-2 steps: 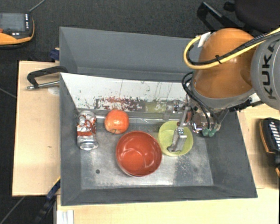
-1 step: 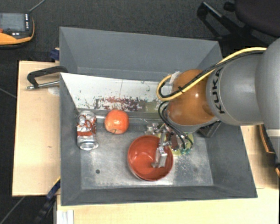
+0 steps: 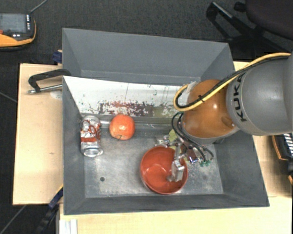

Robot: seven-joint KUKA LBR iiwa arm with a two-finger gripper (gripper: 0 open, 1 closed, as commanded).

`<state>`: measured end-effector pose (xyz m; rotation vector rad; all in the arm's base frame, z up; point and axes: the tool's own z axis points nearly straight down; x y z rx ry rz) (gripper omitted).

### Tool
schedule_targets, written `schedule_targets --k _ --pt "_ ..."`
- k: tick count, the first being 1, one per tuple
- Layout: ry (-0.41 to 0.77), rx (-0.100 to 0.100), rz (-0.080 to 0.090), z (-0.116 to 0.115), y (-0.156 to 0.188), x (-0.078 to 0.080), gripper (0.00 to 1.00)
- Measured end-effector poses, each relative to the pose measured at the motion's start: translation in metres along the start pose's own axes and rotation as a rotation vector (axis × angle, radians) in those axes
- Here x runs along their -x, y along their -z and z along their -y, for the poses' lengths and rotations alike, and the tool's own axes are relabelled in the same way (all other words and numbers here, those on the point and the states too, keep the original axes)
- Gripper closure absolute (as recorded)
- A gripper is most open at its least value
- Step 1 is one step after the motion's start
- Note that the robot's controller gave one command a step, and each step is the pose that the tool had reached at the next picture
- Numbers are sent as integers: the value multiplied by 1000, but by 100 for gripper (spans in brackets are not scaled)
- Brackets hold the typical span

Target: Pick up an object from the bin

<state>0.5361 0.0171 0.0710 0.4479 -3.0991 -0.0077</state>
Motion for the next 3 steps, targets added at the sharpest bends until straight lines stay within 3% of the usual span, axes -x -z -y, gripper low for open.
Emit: schedule_targets --k 1,2,3 --pt "-1 1 2 -1 1 1 100" --pt "-18 -1 17 -2 95 28 100" --pt "-24 -3 32 -16 241 49 100"
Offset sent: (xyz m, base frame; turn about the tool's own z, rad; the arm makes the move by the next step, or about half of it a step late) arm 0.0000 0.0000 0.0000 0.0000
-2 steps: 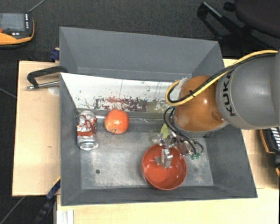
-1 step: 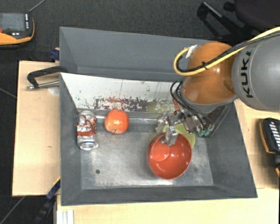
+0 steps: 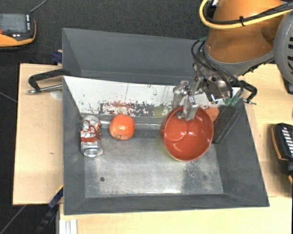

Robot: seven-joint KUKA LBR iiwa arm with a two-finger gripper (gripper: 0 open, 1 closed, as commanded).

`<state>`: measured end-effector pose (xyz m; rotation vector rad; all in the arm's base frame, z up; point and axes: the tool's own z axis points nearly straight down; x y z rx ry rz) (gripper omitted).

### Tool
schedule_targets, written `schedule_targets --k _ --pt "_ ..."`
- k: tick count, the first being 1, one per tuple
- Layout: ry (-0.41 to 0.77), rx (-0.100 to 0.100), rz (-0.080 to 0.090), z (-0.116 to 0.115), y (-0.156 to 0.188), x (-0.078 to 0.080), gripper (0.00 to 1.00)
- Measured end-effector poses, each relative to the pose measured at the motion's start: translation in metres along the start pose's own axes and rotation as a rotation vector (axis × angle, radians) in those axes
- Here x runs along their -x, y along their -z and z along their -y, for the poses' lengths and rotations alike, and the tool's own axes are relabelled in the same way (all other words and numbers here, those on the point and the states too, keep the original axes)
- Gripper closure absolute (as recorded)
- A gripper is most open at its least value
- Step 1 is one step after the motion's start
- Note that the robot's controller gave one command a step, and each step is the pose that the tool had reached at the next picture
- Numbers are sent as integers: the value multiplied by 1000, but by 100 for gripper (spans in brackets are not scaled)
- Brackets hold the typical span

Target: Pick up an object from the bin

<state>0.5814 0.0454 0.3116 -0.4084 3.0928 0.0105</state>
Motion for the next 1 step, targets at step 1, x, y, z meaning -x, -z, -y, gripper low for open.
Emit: schedule_targets --k 1 --pt "188 -3 10 29 37 -12 100"
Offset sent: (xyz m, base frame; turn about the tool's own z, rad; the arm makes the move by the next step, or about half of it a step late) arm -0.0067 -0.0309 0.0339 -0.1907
